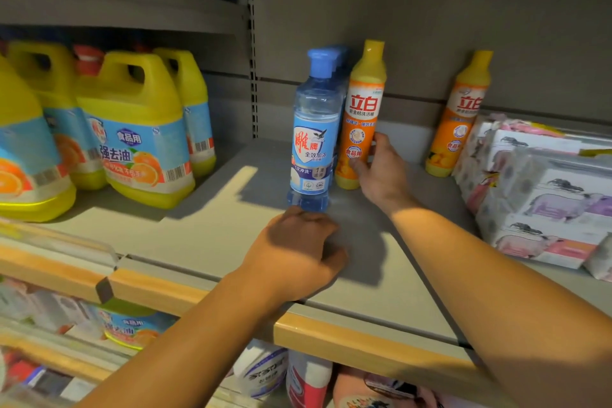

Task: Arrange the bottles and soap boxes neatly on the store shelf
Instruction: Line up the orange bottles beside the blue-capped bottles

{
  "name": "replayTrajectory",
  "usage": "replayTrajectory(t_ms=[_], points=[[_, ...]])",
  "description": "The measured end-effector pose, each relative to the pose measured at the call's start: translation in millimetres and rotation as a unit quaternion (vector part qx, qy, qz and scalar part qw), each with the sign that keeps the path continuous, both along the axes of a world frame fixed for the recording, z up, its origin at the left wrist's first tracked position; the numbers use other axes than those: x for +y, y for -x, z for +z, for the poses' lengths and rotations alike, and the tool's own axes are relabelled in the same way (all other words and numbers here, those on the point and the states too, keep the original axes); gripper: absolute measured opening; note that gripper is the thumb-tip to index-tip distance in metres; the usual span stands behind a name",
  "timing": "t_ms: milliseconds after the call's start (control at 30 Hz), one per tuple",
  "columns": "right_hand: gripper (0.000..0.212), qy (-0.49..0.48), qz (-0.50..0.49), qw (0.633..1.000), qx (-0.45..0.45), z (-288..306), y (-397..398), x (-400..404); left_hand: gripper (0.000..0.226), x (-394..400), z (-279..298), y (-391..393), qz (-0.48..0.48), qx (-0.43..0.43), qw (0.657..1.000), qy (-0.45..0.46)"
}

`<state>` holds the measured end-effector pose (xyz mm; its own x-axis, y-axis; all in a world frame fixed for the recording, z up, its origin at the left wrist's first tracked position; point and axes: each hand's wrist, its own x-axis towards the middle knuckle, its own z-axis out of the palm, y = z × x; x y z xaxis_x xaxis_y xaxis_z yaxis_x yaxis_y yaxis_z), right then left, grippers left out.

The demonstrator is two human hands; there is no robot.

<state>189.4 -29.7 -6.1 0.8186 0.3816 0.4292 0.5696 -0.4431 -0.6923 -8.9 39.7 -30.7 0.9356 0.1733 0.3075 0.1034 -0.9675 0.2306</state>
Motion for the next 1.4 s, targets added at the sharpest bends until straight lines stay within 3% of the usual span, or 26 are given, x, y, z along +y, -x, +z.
replayTrajectory(t_ms=[333,600,800,967,1033,1200,1300,1400], points=[[0.060,-0.006,-0.003,1.000,0.000,-2,-5,5,0.055,0,1,0,0.004,-0.004,1.000,0.007],[0.067,0.072,-0.007,0.997,0.039,9,-6,-26,0.047,-3,7,2,0.013,0.023,0.999,0.033],[0.051,0.047,-0.039,0.998,0.003,56,-15,-71,0.040,-16,24,-13,-0.002,0.002,0.996,0.092],[0.043,0.020,-0.066,0.997,-0.045,98,-32,-99,0.036,-44,40,-60,-0.064,-0.061,0.986,0.141],[0.033,0.041,-0.083,0.993,-0.077,110,-43,-108,0.035,-49,43,-85,-0.064,-0.048,0.984,0.161],[0.022,0.047,-0.098,0.991,-0.082,128,-80,-110,0.046,-41,28,-121,-0.049,0.026,0.997,0.057],[0.049,0.110,-0.132,0.978,-0.116,137,-101,-106,0.052,-33,12,-124,-0.065,0.052,0.996,0.030],[0.059,0.130,-0.146,0.973,-0.126,147,-119,-101,0.056,-28,6,-125,-0.085,0.048,0.995,0.034]])
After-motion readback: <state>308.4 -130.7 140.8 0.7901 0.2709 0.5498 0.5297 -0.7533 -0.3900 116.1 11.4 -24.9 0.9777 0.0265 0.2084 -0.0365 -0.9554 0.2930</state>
